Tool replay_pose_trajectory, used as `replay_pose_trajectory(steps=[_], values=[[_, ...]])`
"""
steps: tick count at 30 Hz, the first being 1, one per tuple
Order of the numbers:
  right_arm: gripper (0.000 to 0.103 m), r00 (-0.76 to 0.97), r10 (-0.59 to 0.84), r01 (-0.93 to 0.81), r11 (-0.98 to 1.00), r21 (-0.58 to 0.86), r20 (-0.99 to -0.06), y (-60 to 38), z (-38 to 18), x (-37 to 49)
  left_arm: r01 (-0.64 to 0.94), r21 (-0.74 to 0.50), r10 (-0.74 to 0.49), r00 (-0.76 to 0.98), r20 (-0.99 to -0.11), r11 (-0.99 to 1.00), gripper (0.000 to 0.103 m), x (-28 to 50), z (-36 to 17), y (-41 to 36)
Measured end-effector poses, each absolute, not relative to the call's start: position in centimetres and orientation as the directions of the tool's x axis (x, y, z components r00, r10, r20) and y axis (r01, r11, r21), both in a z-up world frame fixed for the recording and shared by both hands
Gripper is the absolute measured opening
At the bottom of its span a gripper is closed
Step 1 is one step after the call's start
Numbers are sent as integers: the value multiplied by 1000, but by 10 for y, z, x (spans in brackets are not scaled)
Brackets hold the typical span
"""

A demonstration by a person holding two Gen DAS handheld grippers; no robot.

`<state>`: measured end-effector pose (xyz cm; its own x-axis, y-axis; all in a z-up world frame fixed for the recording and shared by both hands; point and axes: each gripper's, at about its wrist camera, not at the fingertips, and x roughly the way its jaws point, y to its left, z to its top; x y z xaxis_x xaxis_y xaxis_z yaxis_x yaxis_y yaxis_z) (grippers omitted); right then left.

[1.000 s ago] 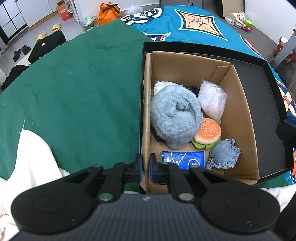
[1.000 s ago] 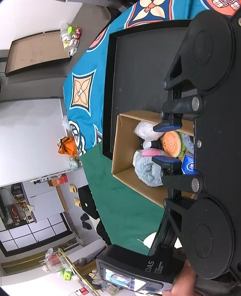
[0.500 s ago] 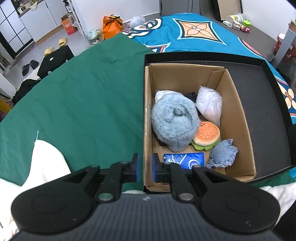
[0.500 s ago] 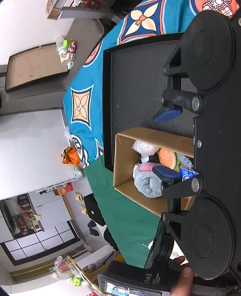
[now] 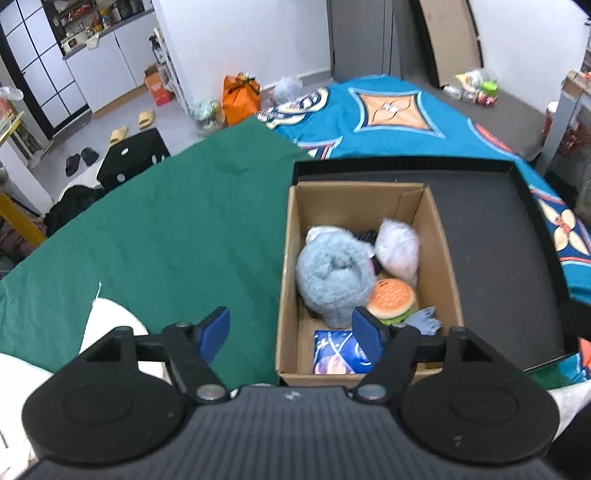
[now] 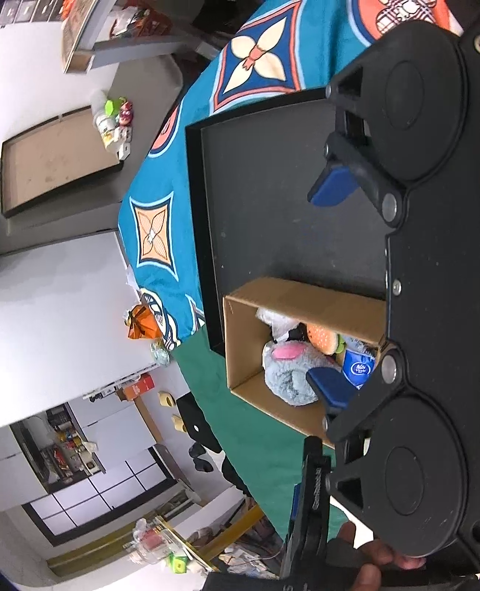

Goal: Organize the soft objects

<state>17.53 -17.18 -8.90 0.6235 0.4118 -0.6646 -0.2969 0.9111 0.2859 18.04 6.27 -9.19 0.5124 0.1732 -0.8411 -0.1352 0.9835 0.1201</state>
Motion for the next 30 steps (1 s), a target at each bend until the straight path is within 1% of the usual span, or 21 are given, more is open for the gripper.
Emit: replay_pose_trajectory(steps=[2,3,7,10,12,17,22,27,30], values=[[101,623,411,-289,911,293,-665,-178,-89,174,-133,119,172,526,-833,984,82,176,-86,59],[103,624,409,-283,913,294,-666,-181,-88,173,-132,118,170,532,-830,984,83,174,-82,57],[103,630,406,-274,914,299,-662,-193,-83,170,-132,76,135,532,-836,988,84,168,-71,56],[103,641,397,-257,917,304,-657,-202,-79,166,-143,60,130,551,-824,988,85,160,-60,54],[103,647,393,-249,919,307,-653,-209,-77,163,-146,55,129,564,-816,988,89,155,-54,50],[103,656,388,-220,919,327,-648,-223,-75,158,-134,29,102,575,-812,991,93,146,-44,38],[103,657,387,-205,917,341,-647,-232,-71,152,-126,20,90,583,-807,992,103,136,-34,26],[103,656,370,-191,925,329,-658,-235,-63,147,-118,-37,40,586,-809,992,103,125,-17,21],[103,652,379,-186,919,347,-657,-240,-57,144,-100,-19,44,591,-805,995,103,118,-5,15]])
